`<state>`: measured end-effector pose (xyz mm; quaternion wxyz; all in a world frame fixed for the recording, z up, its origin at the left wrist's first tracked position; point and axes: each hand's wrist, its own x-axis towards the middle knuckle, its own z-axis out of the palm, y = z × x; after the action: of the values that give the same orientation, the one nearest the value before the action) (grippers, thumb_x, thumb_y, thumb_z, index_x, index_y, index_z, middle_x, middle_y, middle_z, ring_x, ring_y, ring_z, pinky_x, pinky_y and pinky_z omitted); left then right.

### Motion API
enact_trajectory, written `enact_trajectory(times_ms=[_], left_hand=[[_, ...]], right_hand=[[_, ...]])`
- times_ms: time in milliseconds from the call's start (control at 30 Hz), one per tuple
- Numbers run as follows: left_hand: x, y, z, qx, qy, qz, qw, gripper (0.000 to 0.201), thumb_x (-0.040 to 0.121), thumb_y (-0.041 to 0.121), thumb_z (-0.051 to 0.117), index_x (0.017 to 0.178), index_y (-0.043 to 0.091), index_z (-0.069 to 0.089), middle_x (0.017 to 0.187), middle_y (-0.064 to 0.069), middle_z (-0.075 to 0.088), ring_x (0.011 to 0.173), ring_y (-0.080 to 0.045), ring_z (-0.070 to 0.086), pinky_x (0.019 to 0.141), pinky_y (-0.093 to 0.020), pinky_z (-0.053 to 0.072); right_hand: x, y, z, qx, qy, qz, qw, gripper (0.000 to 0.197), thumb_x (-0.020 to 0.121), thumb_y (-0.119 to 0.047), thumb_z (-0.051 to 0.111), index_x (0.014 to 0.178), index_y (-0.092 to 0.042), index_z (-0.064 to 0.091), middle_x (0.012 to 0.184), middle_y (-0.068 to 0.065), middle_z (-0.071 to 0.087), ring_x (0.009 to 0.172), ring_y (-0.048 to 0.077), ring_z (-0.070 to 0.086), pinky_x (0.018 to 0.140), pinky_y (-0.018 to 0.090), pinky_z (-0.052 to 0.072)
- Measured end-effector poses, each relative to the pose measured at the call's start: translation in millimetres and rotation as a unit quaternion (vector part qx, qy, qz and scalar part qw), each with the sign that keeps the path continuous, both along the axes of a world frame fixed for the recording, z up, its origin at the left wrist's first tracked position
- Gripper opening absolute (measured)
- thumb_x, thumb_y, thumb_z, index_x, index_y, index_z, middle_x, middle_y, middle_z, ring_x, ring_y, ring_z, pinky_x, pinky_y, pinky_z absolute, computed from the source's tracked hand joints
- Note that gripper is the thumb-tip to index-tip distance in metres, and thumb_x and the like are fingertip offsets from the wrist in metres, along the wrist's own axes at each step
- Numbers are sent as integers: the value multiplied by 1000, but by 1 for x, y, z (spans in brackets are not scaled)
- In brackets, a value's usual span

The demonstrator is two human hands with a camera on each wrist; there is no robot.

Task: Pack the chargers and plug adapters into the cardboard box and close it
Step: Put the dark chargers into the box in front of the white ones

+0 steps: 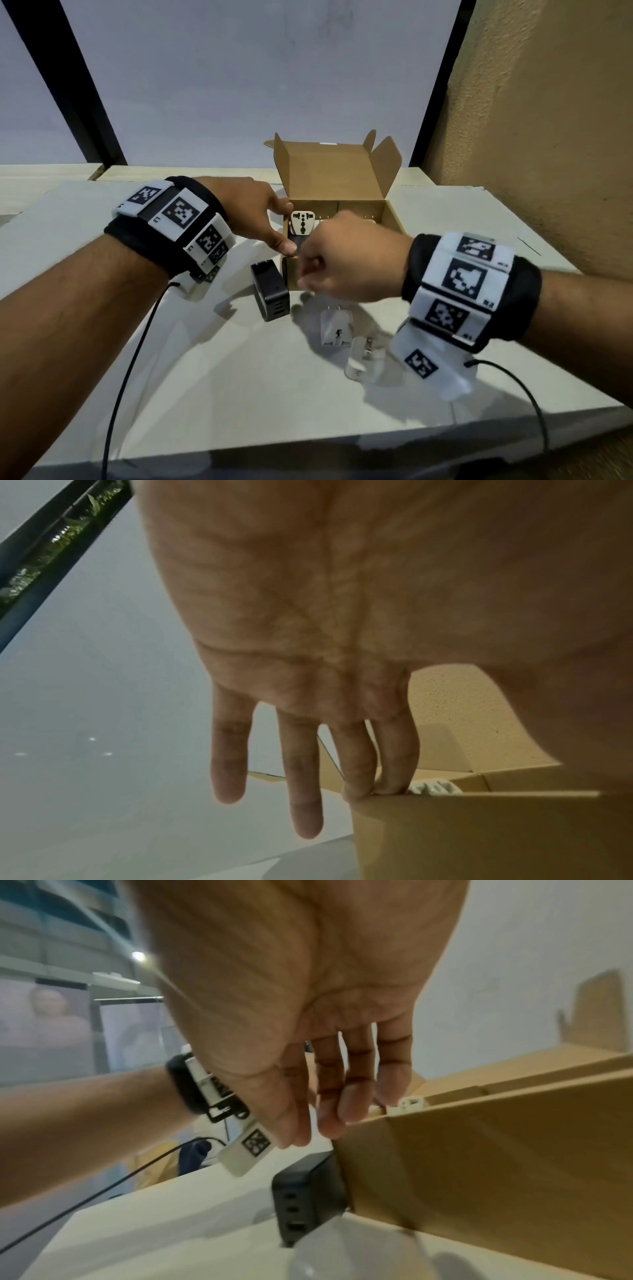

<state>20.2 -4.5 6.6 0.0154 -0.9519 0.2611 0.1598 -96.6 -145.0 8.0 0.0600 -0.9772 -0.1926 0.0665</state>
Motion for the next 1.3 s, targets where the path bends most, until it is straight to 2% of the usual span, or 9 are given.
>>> enact_trajectory(times_ms=[100,233,300,400,533,633,900,1133,1300], left_hand=[[-3,-2,0,-1,-27,-3,1000,82,71,63,63,143,35,34,148,16,37,132,-16,41,104,-31,30],[-5,-3,-1,-2,-37,-9,999,83,71,61,64,143,33,35,147,12,39,132,-18,42,106,-33,30],[-5,-4,-1,-3,-35,-12,999,84,70,63,63,143,33,35,147,11,40,131,-18,44,105,-33,31],[-7,-5,0,4,-42,-14,999,80,74,60,61,143,32,35,147,9,40,131,-19,44,104,-33,31],[-8,-5,1,8,-41,-15,999,82,72,62,62,143,33,35,147,11,39,130,-19,44,103,-33,32],[-7,-5,1,11,-33,-18,999,89,68,68,61,144,31,33,148,11,37,131,-19,43,106,-35,31],[-8,-6,2,8,-20,-12,1000,91,69,67,61,146,30,30,149,9,36,134,-20,40,107,-36,28],[-3,-4,-1,27,-3,-10,1000,95,68,70,58,147,31,24,149,6,38,133,-19,40,108,-36,27],[-2,-7,1,32,-10,-12,999,83,78,56,62,147,30,26,149,9,37,133,-18,40,107,-34,29]], right_hand=[[1,17,-7,-21,27,37,999,28,91,-18,55,114,-26,69,110,3,66,96,24,62,84,36,53],[2,27,-15,-86,47,52,994,38,95,-29,53,133,-24,56,132,9,50,112,31,56,88,40,51],[2,27,-16,-78,51,44,995,39,95,-35,55,129,-16,59,124,9,52,107,29,57,84,36,49],[1,24,-14,-52,31,22,998,39,94,-38,56,116,-7,64,94,7,52,83,23,54,70,30,44],[2,15,-14,-51,-3,21,998,30,91,-39,60,99,-11,64,84,5,59,74,21,59,64,29,51],[3,10,-16,-54,25,14,998,35,88,-48,61,95,-16,49,73,-1,52,65,15,51,54,25,42],[13,6,-27,-54,100,9,993,38,84,-46,61,92,-10,69,81,4,69,73,19,64,59,29,52],[15,0,-19,-10,65,-9,998,32,78,-38,71,95,-11,71,76,2,67,67,17,59,52,23,43],[13,-19,13,66,36,-48,996,27,74,-36,75,95,-20,72,85,-4,72,71,10,62,56,22,50]])
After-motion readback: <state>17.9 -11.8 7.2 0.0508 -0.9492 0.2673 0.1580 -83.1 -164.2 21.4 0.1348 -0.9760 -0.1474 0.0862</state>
